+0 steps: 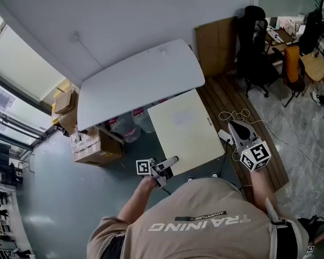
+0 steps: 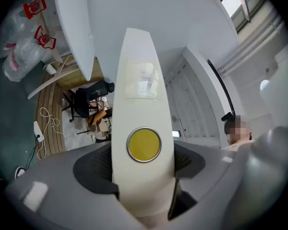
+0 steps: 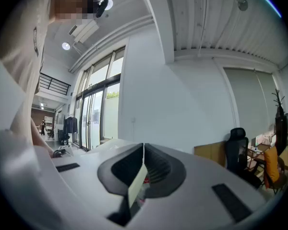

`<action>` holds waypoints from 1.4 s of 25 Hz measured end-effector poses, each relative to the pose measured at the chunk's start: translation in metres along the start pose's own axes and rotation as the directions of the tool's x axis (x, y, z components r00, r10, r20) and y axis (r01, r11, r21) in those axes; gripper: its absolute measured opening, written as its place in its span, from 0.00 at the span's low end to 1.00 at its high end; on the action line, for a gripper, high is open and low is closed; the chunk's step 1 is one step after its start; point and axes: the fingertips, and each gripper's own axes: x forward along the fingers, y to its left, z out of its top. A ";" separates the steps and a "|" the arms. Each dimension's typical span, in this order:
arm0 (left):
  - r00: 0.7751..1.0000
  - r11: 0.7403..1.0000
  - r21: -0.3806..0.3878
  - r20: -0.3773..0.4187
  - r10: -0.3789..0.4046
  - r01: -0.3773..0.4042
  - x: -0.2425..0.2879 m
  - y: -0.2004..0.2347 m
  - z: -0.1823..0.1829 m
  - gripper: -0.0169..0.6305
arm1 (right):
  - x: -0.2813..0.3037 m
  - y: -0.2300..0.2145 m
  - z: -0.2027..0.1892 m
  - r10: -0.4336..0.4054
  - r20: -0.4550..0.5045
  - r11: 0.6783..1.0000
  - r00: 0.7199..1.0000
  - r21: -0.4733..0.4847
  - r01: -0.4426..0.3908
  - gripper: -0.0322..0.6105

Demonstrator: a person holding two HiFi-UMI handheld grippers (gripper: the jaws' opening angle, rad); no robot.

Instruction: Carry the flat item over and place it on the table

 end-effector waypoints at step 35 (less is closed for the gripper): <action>0.999 1.000 -0.025 -0.044 -0.008 0.007 -0.040 0.040 0.052 0.50 | 0.047 0.034 -0.035 -0.048 -0.057 0.999 0.997 0.007 0.049 0.07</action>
